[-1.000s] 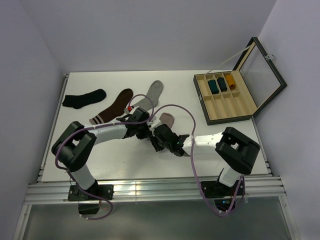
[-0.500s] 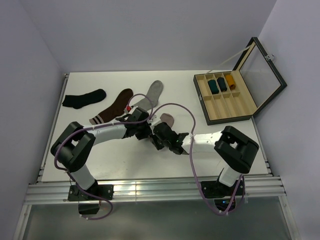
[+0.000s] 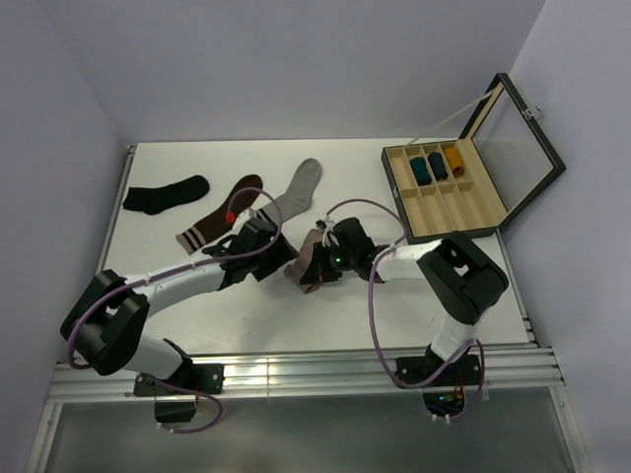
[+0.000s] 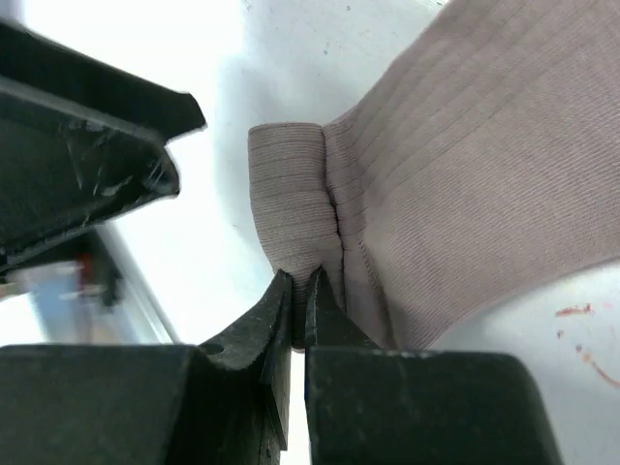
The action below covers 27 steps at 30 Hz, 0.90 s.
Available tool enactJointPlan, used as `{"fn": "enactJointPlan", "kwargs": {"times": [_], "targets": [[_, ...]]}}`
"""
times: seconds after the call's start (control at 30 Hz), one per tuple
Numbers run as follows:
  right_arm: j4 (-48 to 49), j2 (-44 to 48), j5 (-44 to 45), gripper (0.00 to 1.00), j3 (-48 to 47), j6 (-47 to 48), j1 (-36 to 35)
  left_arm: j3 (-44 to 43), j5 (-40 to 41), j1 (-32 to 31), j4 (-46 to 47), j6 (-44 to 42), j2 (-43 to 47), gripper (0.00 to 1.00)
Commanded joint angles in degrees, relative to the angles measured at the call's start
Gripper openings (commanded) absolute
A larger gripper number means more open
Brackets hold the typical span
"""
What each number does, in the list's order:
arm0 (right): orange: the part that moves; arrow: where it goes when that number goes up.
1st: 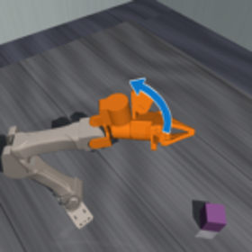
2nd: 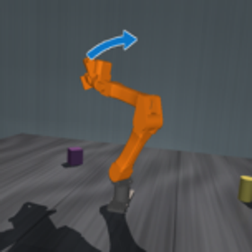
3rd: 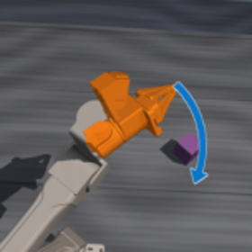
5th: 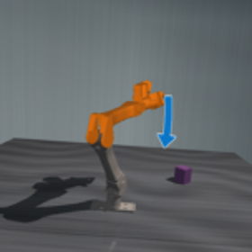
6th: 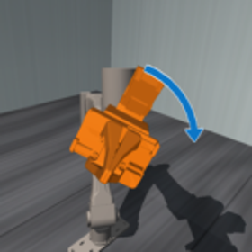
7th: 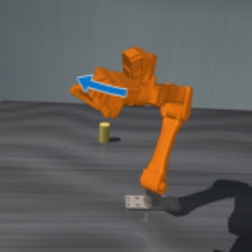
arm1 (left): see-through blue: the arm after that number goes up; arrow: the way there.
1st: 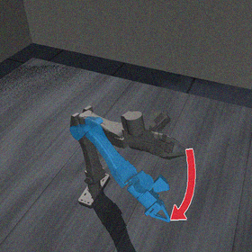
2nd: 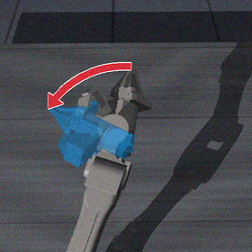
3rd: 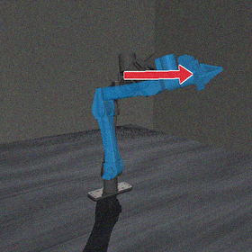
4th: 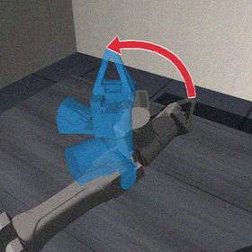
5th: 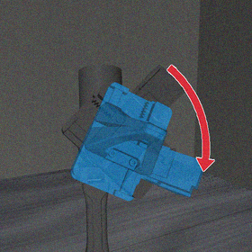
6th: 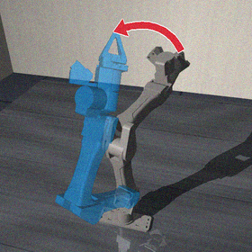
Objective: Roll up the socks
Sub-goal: Roll the sock at the center of the board.
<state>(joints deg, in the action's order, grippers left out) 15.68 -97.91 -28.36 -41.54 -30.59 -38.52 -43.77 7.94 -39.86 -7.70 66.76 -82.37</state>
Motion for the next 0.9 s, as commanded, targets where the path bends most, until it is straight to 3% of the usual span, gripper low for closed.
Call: {"fn": "enactJointPlan", "kwargs": {"times": [0.0,0.13,0.63,0.87], "targets": [[6.4,-4.5,-11.3,0.0,1.7,-7.6,2.6,1.6,-0.2,-0.2,3.2,1.7,0.8,0.78],[11.7,-7.9,-15.0,0.0,3.0,-11.0,4.9,2.5,-1.6,-0.3,4.4,2.0,-0.2,0.75],[16.6,-12.8,-19.3,0.0,4.4,-17.0,9.0,1.8,-1.5,-0.6,5.2,2.1,-4.7,0.63],[17.2,-13.2,-19.2,0.02,4.7,-17.8,9.4,1.6,-2.1,-0.7,5.6,2.4,-6.8,0.49]]}}
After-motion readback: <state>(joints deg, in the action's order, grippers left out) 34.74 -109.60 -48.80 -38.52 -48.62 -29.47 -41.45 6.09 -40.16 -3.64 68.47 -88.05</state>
